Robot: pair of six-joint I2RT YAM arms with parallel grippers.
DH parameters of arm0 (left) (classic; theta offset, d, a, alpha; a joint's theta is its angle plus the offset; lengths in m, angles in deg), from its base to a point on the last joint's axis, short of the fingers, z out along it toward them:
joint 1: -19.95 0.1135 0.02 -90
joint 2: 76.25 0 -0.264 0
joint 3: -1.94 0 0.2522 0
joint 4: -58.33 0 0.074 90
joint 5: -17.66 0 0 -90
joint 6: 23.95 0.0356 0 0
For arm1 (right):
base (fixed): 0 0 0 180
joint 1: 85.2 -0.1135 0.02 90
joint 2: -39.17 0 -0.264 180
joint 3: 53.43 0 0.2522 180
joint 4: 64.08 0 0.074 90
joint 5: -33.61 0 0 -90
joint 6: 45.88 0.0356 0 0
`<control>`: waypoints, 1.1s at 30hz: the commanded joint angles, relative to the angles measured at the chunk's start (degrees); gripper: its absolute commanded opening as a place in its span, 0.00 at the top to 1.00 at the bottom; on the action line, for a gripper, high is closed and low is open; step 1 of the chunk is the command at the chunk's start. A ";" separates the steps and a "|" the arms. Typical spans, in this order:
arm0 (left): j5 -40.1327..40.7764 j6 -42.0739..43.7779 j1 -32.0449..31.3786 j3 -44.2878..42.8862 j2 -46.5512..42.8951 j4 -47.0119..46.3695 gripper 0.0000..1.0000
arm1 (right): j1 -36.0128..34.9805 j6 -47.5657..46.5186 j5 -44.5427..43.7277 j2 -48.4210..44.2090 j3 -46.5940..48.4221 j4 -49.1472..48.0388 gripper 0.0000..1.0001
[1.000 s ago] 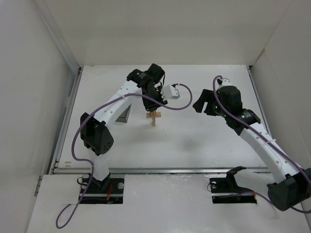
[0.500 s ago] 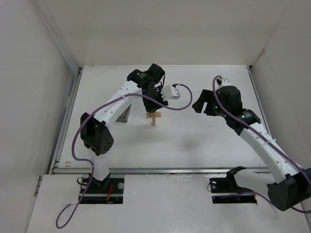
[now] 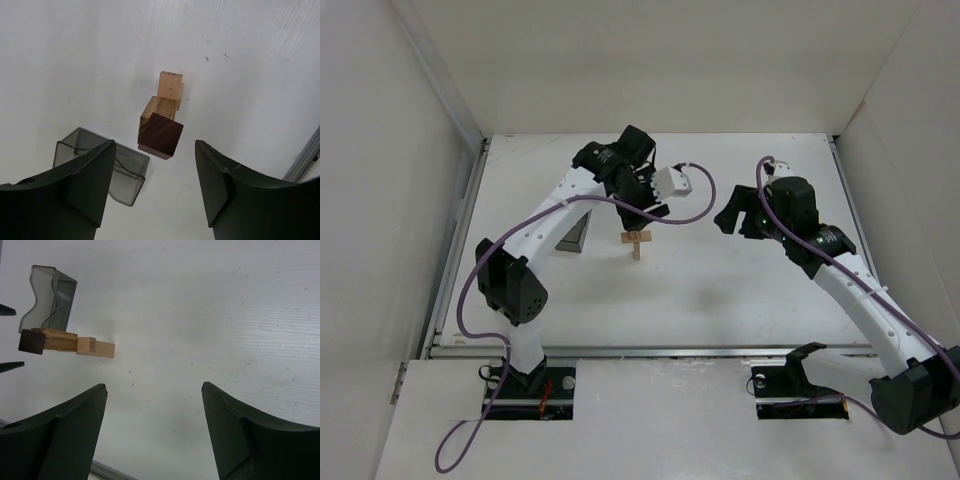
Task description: Build the wood block tower
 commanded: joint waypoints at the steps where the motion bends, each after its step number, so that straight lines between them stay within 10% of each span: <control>1: -2.97 -3.29 0.21 -2.41 -7.77 -3.06 0.39 | 0.23 -0.78 1.58 -0.29 1.11 -1.28 0.18; 12: 4.11 -28.41 19.70 4.26 -18.84 -25.11 0.40 | 0.23 -1.30 -0.96 1.55 6.02 0.12 0.05; 20: 53.40 -44.34 28.86 8.22 -20.61 -31.81 0.31 | 3.12 11.25 -52.32 4.89 14.90 18.30 0.00; 33: 53.01 -46.80 31.50 16.22 -26.15 -34.54 0.26 | 4.36 4.94 -53.88 3.48 17.02 12.70 0.00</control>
